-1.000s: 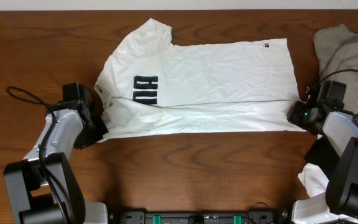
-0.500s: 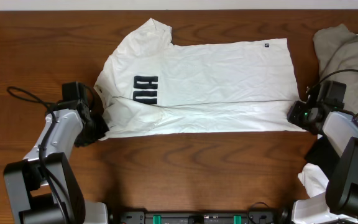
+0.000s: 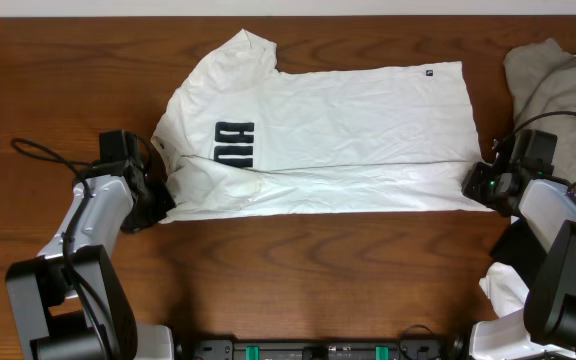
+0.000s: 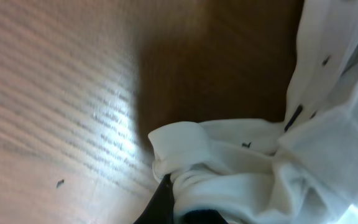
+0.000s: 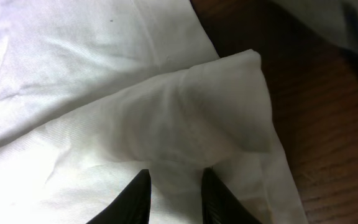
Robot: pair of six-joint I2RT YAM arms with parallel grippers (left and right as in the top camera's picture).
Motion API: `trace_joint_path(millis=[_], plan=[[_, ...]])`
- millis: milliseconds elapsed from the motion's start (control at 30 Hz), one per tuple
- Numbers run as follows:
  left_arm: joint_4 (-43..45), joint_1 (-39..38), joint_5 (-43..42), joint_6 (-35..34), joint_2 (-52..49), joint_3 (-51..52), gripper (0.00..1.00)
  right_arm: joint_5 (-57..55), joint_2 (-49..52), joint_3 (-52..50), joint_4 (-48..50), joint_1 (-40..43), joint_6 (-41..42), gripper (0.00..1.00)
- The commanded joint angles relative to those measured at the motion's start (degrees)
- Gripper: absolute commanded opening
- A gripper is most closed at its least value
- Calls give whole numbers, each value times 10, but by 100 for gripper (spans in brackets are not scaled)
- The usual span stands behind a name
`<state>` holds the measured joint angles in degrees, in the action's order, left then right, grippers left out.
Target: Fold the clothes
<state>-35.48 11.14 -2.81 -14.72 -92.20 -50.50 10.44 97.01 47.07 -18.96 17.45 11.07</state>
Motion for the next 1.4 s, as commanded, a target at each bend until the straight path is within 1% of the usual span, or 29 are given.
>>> trace_joint_path(millis=[0,100,200,300,367,567,600,700,767,1033,1167,1233,1267,1367], plan=[[21,0,8,23,4,-7,6,-27,5,-11,-3,-6,-7,26],[55,0,59,23,4,-7,6,-27,5,-11,-4,-6,-7,27],[76,0,139,23,4,-7,6,-28,5,-11,-6,-6,-8,27],[76,0,212,23,4,-7,6,-34,5,-11,-6,-6,-9,27],[73,0,231,23,4,-7,6,-41,5,-11,-6,-6,-9,26],[64,1,231,22,4,-7,7,-44,5,-11,-6,-6,-9,27],[64,2,231,23,4,-7,11,-44,5,-11,-6,-6,-9,27],[64,5,239,23,4,-7,30,-45,5,-11,-6,-6,-9,26],[63,7,239,23,4,-7,34,-45,5,-11,-6,-6,-9,27],[47,5,234,22,21,-16,34,-44,5,-11,-11,-6,-9,27],[25,5,228,22,78,-39,34,-44,5,-11,-14,-6,-9,26],[23,5,226,16,110,-40,36,-44,5,-11,-14,-6,-9,26],[21,5,209,3,126,-40,36,-44,5,-11,-14,-6,-9,26],[17,4,76,-1,151,-40,36,-44,5,-11,-14,-6,-9,27]])
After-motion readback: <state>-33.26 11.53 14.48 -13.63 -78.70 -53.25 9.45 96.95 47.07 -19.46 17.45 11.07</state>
